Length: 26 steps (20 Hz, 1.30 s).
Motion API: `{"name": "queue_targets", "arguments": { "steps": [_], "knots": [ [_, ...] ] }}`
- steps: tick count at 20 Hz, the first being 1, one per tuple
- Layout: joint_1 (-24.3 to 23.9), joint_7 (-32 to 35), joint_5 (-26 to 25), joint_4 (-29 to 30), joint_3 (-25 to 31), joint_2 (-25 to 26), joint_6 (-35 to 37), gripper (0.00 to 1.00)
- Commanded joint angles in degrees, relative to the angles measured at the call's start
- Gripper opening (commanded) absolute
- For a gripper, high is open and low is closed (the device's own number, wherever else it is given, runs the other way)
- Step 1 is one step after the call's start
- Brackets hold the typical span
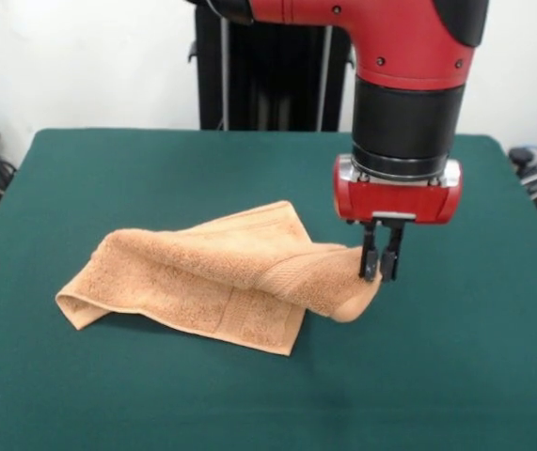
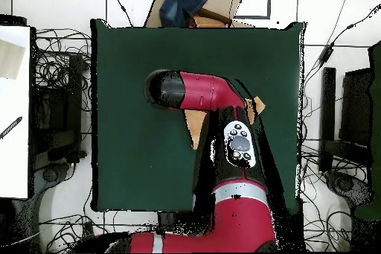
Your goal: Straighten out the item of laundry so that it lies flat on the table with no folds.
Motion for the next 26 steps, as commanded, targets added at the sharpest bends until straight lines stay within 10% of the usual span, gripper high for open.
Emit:
{"name": "queue_targets", "arguments": {
  "steps": [1,26],
  "knots": [
    [1.6,11.1,3.0,2.0,0.3,-0.4,4.7,0.00],
    [6.4,13.3,5.0,2.9,-4.3,-7.3,15.7,0.00]
  ]
}}
